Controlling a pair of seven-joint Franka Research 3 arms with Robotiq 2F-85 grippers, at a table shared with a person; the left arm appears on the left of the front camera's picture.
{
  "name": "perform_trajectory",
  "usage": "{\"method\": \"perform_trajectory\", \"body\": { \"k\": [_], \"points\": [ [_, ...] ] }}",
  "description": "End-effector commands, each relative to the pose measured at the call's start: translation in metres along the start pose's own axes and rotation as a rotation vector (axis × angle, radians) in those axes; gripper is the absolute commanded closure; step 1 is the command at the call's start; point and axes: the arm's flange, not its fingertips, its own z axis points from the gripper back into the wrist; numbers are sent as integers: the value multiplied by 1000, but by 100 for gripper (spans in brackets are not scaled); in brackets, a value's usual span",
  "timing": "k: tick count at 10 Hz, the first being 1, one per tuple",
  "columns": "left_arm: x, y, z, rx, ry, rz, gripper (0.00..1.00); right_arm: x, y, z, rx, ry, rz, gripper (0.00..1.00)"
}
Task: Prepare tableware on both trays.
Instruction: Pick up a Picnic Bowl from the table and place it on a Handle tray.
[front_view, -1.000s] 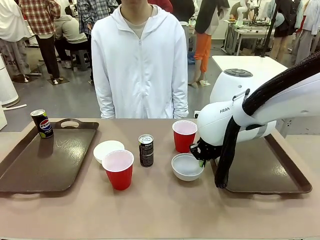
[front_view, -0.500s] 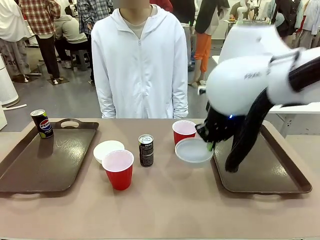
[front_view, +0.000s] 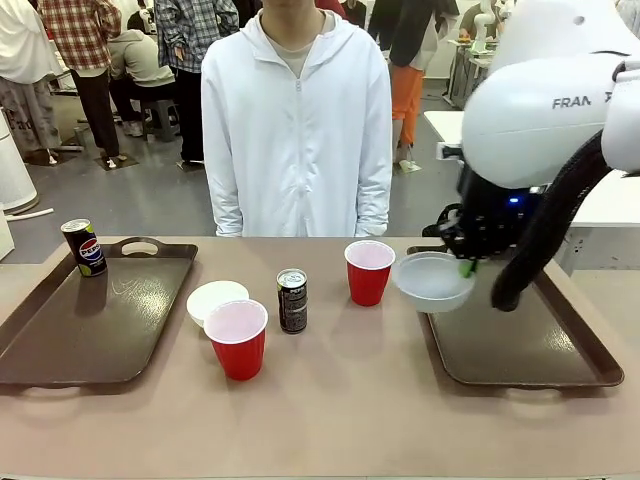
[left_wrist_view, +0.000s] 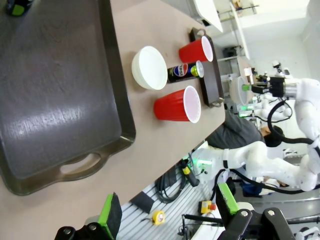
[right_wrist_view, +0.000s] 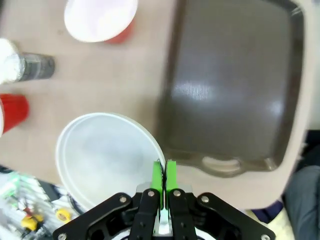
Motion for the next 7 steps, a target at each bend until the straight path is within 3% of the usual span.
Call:
{"method": "perform_trajectory", "body": {
  "k": [1, 4, 7],
  "points": [
    [0, 0, 2, -14, -7, -6, 0, 10, -47, -11, -10, -11, -21, 100],
    [0, 0, 2, -14, -7, -6, 0, 13, -105, -15, 36, -37, -126, 100],
    [0, 0, 2, -14, -7, -6, 0, 23, -120, -50, 48, -68, -171, 100]
  ]
}}
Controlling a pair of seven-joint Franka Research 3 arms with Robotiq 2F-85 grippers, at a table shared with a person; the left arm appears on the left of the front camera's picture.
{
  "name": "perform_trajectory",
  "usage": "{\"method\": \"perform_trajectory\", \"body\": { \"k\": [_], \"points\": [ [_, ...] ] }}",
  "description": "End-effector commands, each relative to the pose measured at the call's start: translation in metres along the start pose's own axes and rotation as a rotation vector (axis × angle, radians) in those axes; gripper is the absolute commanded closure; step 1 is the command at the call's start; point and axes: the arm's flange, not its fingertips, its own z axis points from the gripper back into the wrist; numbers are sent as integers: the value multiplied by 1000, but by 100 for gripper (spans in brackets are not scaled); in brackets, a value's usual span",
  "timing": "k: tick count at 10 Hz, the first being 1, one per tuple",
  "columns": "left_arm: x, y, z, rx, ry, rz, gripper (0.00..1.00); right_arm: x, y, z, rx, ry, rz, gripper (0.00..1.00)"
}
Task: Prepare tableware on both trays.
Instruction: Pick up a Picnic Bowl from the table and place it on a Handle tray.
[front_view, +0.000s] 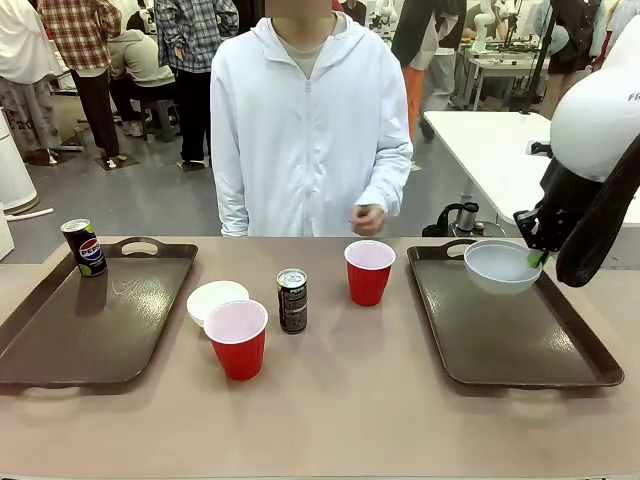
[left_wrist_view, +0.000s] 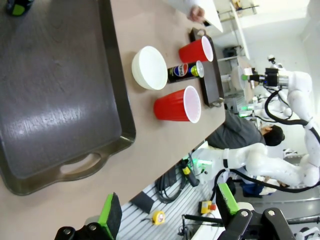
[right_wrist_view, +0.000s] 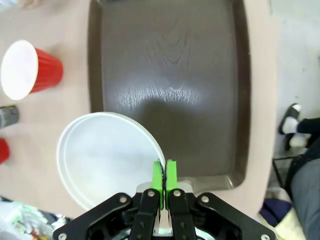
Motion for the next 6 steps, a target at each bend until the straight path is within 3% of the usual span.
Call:
{"method": "perform_trajectory", "body": {
  "k": [1, 6],
  "points": [
    [0, 0, 1, -15, -6, -6, 0, 3, 2, -41, 20, -4, -12, 100],
    [0, 0, 1, -15, -6, -6, 0, -2, 3, -90, -55, 46, -26, 100]
  ]
}}
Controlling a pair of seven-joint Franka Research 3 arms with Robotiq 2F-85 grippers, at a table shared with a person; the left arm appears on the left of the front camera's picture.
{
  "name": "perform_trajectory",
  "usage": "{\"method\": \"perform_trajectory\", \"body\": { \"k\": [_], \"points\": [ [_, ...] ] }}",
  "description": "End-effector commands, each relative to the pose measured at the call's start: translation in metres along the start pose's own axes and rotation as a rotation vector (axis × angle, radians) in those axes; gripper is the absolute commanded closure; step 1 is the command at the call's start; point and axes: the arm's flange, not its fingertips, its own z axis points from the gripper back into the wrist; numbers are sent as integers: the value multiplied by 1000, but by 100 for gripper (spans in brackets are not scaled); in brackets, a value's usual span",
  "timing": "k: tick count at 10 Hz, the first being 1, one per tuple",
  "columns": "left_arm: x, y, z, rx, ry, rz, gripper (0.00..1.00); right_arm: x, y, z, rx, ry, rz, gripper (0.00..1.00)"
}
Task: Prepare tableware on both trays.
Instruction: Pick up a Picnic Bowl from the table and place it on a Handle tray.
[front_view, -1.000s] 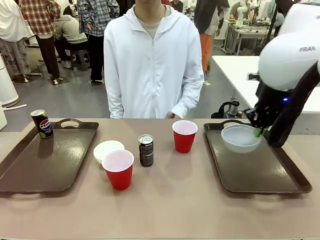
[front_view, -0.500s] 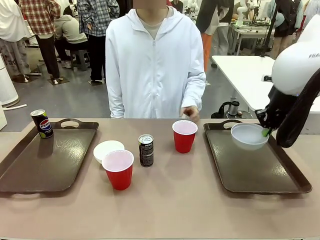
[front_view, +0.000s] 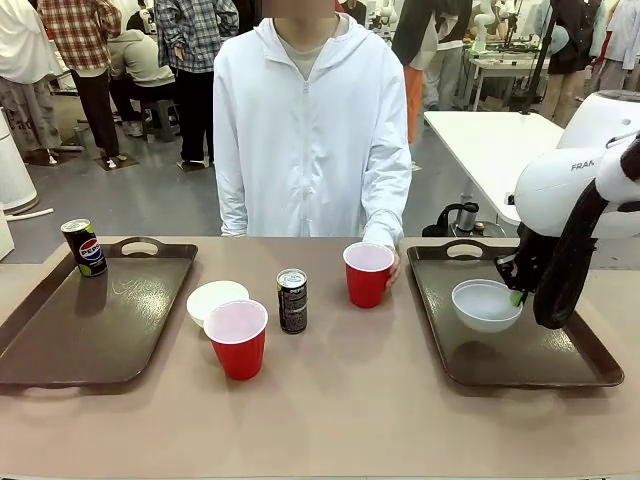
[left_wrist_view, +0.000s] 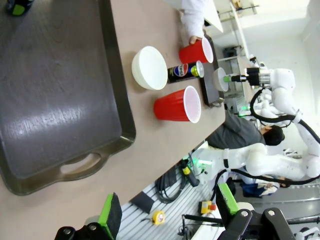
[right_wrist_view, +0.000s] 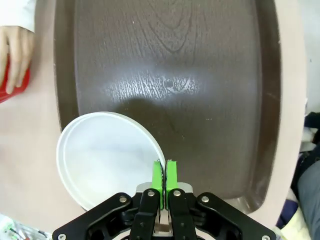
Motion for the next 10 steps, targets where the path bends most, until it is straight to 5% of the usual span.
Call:
{"method": "perform_trajectory", "body": {
  "k": [1, 3, 5, 10],
  "points": [
    [0, -1, 1, -15, -6, -6, 0, -6, 4, 0, -58, -31, -27, 100],
    [0, -1, 1, -15, -6, -6, 0, -68, 5, 40, -134, 43, -26, 100],
    [0, -1, 1, -15, -6, -6, 0, -132, -9, 73, -135, 237, 106, 100],
    [0, -1, 1, -15, -6, -6, 0, -130, -14, 77, -107, 216, 71, 100]
  ]
}}
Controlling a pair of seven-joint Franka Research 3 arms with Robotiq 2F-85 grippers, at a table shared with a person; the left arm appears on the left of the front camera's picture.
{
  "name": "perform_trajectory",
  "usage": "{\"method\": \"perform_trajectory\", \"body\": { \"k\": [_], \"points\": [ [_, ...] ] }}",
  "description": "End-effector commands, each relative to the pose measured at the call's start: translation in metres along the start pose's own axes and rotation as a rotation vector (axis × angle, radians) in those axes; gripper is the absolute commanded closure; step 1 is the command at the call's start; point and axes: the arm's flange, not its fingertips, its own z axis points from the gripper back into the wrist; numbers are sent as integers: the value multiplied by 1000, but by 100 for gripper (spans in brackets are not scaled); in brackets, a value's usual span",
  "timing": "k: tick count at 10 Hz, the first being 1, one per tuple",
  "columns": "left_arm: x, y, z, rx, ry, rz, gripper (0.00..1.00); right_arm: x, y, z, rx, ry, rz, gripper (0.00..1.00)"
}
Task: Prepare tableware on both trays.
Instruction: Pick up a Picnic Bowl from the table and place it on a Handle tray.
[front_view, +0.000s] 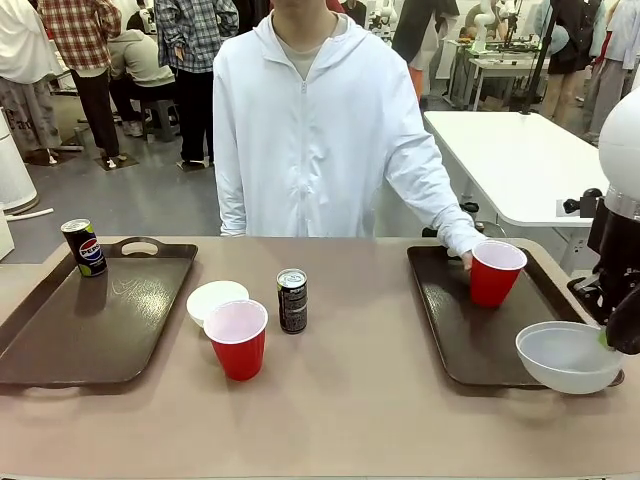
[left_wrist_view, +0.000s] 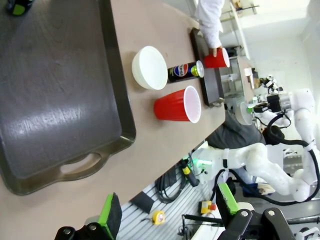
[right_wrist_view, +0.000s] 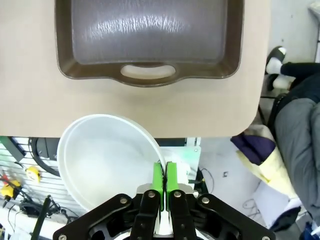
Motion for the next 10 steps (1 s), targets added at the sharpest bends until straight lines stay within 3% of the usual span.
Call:
{"method": "perform_trajectory", "body": {
  "k": [1, 3, 6, 10],
  "points": [
    [0, -1, 1, -15, -7, -7, 0, -1, -2, -27, 6, -16, -1, 100],
    [0, -1, 1, -15, -7, -7, 0, 8, 1, -25, 19, -49, -19, 100],
    [0, -1, 1, -15, -7, -7, 0, 50, 8, -35, 53, -228, -78, 100],
    [0, -1, 1, -15, -7, -7, 0, 93, 10, -81, 143, -252, -73, 100]
  ]
}}
